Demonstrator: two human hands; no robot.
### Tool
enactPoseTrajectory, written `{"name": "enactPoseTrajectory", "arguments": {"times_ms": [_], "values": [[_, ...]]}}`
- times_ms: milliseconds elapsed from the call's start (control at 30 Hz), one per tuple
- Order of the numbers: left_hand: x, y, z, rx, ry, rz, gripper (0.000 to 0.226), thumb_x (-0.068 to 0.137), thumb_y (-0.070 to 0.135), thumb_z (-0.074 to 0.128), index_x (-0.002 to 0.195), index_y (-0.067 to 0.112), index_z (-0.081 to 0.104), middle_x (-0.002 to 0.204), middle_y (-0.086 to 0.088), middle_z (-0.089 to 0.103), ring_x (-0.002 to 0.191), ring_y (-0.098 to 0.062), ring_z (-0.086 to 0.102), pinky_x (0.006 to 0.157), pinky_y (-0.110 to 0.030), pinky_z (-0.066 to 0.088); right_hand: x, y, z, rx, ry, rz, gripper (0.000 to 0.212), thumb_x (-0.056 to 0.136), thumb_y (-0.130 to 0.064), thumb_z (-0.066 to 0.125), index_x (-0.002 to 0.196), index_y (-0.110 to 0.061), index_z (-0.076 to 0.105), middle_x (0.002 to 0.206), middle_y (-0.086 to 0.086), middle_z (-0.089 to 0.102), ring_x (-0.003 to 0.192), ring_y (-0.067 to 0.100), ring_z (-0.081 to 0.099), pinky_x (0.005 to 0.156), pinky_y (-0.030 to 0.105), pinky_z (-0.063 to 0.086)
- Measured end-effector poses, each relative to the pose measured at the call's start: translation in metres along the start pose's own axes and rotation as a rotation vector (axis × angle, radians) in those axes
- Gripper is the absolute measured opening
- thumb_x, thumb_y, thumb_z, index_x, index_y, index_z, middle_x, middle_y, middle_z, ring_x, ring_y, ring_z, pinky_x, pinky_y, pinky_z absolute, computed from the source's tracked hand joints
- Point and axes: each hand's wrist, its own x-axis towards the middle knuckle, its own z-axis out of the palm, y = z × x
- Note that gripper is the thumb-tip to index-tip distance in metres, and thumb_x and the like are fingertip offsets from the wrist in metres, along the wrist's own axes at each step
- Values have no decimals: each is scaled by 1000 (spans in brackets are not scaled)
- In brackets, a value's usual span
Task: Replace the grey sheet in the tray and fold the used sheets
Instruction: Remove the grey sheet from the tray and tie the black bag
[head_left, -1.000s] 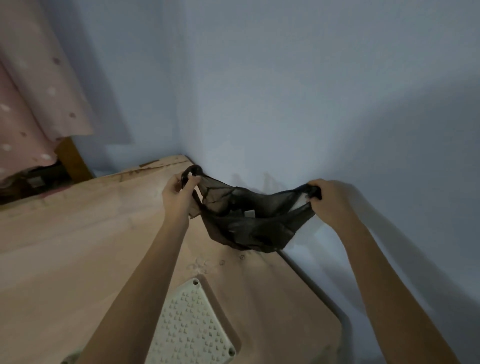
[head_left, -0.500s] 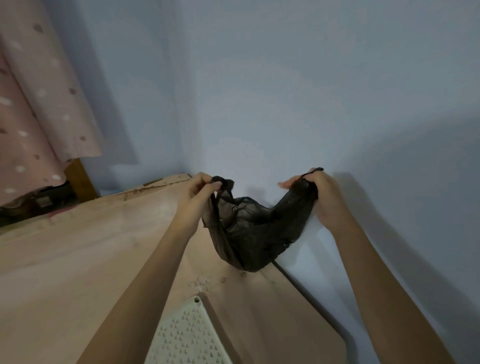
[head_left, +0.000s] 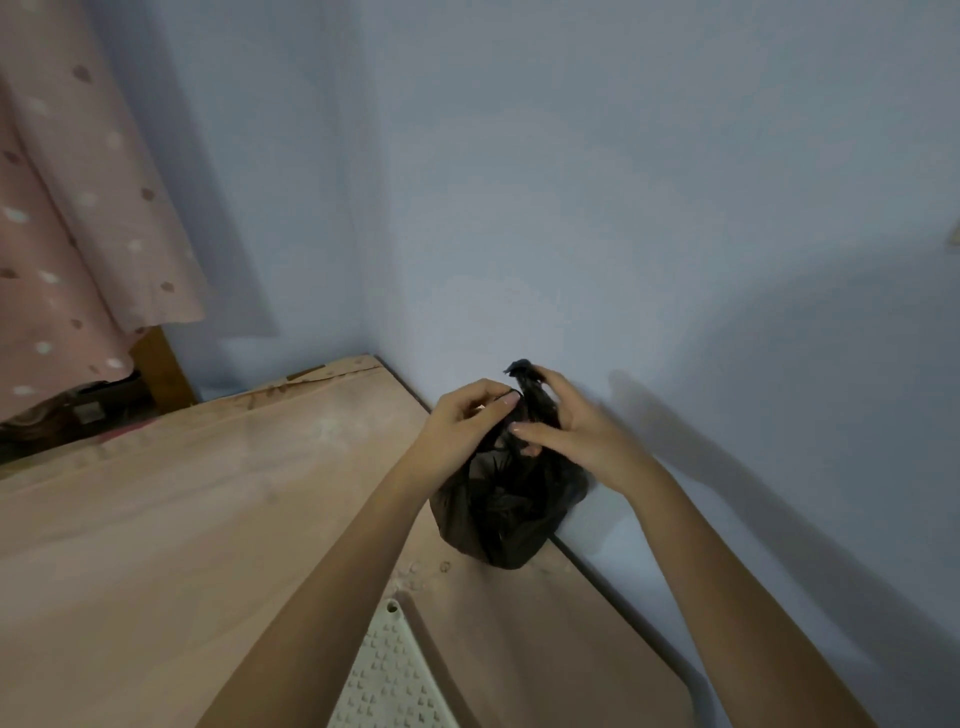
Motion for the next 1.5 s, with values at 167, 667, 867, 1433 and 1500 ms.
{"name": "enactPoseTrajectory", "arguments": {"times_ms": [167,667,867,1433,1500], "values": [[-4,-1,4,-34,-68,-115,16,92,21,58,90,21,74,87,1,73,82,-10,68,71,-17,50,-2,2,14,-25,-33,10,66,69,-34,81,127,-40,51,117,-11,64,101,9,66,73,25,55],[-7,-14,7,-78,63,-230,18,98,28,48,115,26,54,69,17,64,63,1,61,58,-12,44,-1,28,23,9,127,162,26,94,-43,52,108,-24,63,52,-11,54,52,5,55,58,21,50],[-3,-24,6,28,89,-331,21,96,30,52,95,12,62,82,3,66,72,-7,64,63,-17,46,-1,31,23,71,115,152,23,92,-45,54,90,-25,66,59,-3,58,56,11,57,55,21,49],[-18,-21,7,-192,219,-110,21,99,18,45,98,10,65,68,7,66,59,-7,61,56,-16,48,-1,38,25,196,191,115,40,95,-47,46,93,-12,66,76,16,70,59,24,63,61,31,55],[-19,-21,5,-194,175,-132,21,98,20,46,92,10,64,71,1,65,65,-11,61,62,-19,49,-2,39,23,185,227,126,39,94,-47,49,91,-12,66,73,13,70,58,23,63,59,30,54]]}}
